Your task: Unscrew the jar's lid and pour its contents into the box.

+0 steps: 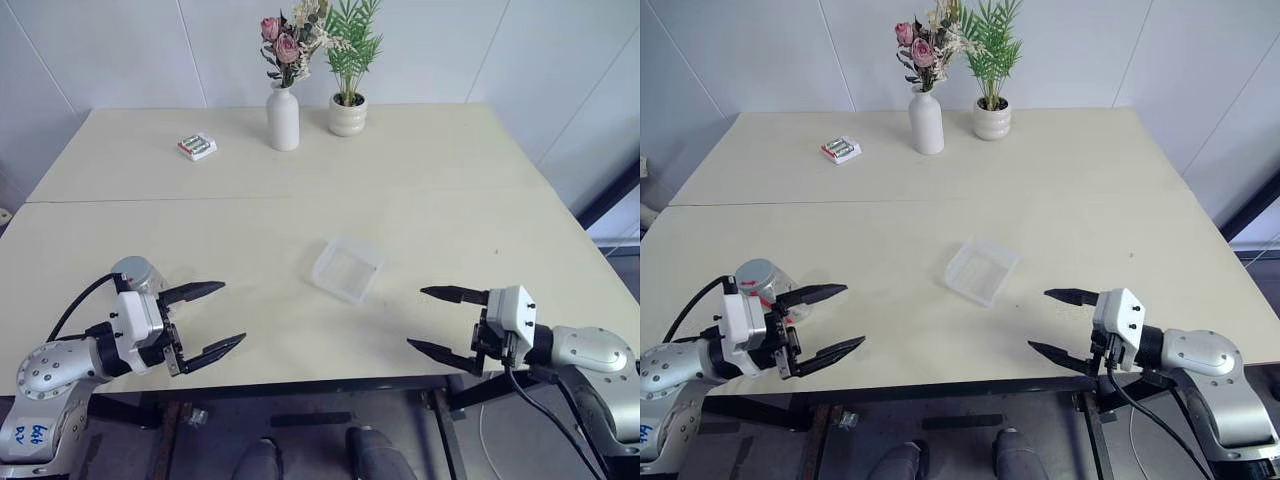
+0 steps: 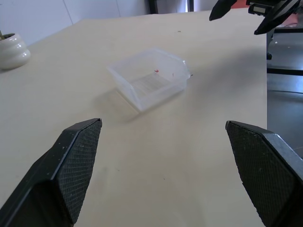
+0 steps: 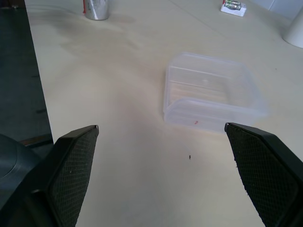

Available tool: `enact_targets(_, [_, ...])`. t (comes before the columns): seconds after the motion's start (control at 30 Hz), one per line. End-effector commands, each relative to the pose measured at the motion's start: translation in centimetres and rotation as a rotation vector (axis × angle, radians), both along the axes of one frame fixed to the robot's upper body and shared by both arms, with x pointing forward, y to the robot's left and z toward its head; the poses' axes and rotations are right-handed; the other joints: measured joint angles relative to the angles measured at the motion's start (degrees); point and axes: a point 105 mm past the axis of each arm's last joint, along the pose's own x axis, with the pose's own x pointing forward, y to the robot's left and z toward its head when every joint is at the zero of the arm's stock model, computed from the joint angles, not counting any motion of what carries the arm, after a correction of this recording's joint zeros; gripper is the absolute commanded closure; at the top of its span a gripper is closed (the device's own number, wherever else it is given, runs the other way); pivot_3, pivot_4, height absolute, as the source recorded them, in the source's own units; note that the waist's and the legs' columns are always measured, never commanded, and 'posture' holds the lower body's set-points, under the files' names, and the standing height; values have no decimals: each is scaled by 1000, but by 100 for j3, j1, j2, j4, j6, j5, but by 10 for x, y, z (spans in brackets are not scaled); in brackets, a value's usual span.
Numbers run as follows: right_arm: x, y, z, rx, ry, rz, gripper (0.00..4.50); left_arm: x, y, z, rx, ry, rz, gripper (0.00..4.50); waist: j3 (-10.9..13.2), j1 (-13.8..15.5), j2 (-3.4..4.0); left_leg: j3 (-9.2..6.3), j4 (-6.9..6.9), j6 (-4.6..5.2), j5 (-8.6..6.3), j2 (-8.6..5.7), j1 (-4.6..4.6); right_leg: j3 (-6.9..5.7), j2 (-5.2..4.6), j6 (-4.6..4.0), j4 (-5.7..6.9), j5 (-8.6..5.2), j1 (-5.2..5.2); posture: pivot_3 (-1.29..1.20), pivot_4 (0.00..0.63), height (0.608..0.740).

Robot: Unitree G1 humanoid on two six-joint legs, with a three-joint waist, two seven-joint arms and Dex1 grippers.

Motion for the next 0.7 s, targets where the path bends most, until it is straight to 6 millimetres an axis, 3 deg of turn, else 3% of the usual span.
enact_targets(0.03, [3,7,13,16,-61,23,0,-1,-2,5,2,-23,-4,26,0,-3,0,0,0,0,0,0,0,0,0,0,0,0,0,0,150,740])
enact_targets(0.17, [10,15,12,13,-69,72,0,-4,-1,0,-3,-27,33,26,0,-8,0,1,0,0,0,0,1,1,0,0,0,0,0,0,150,740])
enact_targets(0.4, [20,50,27,75,-95,241,0,-35,11,-19,-63,5,243,26,4,-57,-6,3,0,2,-24,12,1,1,3,7,0,-9,-1,0,150,740])
enact_targets(0.53, [26,79,43,107,-125,400,0,-68,28,-40,-172,48,534,26,4,-125,-20,6,3,3,-29,12,0,4,4,3,-4,-12,0,0,150,740])
enact_targets(0.6, [29,91,53,137,-134,456,0,-82,36,-50,-111,53,607,26,7,-135,-25,13,8,7,-34,13,0,10,4,6,-6,-11,0,0,150,740])
enact_targets(0.7, [32,105,65,173,-140,525,0,-84,69,-46,-188,-23,848,26,8,-105,-27,6,10,7,-34,19,1,7,19,-3,-6,-12,-1,0,150,740])
